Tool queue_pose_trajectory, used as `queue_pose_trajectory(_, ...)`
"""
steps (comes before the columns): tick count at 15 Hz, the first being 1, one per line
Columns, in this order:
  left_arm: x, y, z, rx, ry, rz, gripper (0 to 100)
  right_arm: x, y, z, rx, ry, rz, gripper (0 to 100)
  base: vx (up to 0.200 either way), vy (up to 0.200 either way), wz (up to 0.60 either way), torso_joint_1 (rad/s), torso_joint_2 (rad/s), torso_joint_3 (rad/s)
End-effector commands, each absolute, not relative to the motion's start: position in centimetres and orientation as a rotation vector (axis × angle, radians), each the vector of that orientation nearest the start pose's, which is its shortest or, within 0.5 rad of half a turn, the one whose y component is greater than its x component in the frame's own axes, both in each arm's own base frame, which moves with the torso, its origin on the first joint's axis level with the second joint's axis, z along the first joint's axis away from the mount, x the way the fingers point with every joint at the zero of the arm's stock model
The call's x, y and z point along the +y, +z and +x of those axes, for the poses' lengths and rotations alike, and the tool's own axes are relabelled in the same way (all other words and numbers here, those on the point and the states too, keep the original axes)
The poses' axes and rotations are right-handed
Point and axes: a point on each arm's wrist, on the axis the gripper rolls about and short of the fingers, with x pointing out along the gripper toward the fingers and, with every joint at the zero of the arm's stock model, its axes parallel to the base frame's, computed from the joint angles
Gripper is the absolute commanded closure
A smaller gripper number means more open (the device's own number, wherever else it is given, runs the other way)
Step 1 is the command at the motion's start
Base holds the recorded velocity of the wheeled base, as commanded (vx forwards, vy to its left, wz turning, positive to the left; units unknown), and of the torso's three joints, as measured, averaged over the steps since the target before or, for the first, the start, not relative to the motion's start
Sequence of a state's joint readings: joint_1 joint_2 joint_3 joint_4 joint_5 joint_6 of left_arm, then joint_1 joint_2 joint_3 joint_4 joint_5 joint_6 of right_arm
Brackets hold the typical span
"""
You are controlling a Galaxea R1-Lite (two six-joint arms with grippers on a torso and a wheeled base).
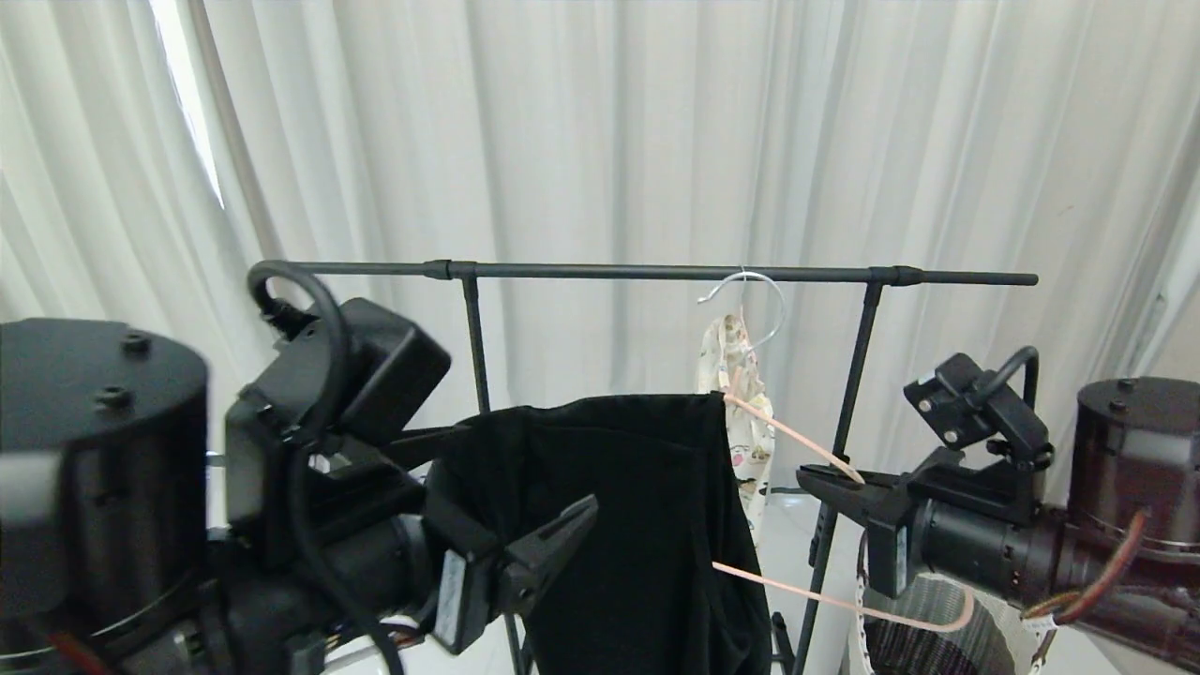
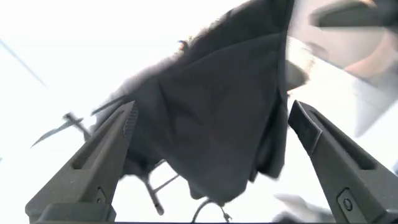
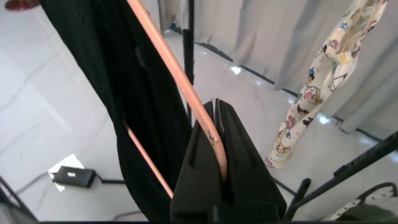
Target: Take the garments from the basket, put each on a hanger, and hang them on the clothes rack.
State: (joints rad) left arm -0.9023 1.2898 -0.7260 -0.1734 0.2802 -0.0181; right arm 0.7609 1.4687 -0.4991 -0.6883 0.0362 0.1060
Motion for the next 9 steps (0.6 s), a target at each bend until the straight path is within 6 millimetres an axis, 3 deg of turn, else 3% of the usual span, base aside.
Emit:
queue_pose_trajectory(1,-11.4,22.2,11.0,0.276,-0.688,0.194,0,14.2,16.3,14.6,0.290,0.828,-0.053,100,0.000,0.000,0.00,0.000,0.00,0.000)
queue_pose_trajectory(4,-11.8,21.8,11.1,0.284,-0.865,0.227,0,13.5,15.9,13.2,0.266,0.910,-0.119,100,0.000,0.000,0.00,0.000,0.00,0.000)
queue_pose_trajectory(9,-14.0,19.8,12.5,0.366,-1.101,0.300,0,14.5,15.9,11.8,0.240,1.012,-0.163,100,0.000,0.000,0.00,0.000,0.00,0.000)
